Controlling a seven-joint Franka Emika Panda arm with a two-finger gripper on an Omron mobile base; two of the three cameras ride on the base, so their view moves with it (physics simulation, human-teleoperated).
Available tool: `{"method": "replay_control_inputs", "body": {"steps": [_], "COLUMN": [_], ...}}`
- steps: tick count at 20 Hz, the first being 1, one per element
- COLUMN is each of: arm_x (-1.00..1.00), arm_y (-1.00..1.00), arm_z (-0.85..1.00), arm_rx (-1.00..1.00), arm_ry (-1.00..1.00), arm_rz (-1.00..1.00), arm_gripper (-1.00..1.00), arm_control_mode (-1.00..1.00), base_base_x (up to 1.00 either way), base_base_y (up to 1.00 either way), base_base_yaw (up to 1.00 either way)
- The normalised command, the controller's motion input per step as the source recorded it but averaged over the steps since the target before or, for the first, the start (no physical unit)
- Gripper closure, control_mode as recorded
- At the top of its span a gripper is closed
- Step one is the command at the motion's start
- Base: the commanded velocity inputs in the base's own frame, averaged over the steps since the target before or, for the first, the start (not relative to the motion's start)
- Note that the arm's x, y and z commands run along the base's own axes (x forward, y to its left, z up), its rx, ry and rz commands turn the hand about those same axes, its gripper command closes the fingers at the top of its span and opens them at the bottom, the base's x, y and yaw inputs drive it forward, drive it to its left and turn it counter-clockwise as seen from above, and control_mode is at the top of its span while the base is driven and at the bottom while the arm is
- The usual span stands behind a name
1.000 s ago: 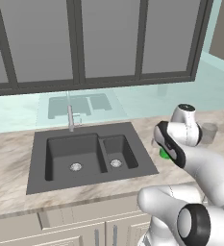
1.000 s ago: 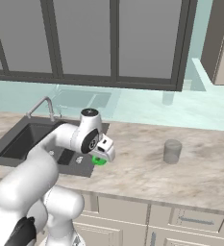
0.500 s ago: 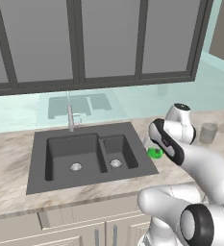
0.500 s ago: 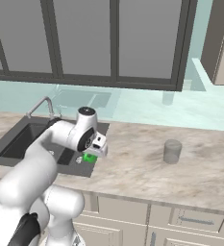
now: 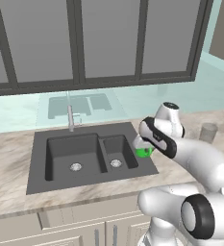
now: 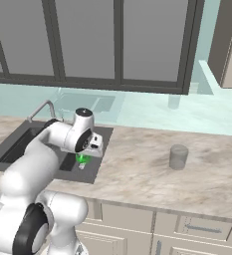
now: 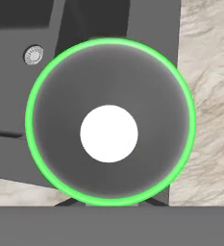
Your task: Place the glass cup in the left basin and the mug in the right basin of the sink.
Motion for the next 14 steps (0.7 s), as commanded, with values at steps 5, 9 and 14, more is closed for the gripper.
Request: {"method": "replay_control_inputs", "body": {"steps": [5, 9, 14], "arm_x": [0.30, 0.35, 0.37], "arm_y": [0.37, 0.31, 0.24], "arm_z": [0.00, 0.00, -0.05], "arm_rx": [0.00, 0.00, 0.00], "arm_ry": [-0.03, -0.04, -0.04], "arm_rz": [0.16, 0.13, 0.10], "arm_gripper": [1.00, 1.00, 1.00], "arm_control_mode": [-1.00, -1.00, -1.00], "base_base_x": [0.00, 0.00, 0.00], "base_base_y": [0.00, 0.00, 0.00], "base_base_yaw": [0.00, 0.00, 0.00]}}
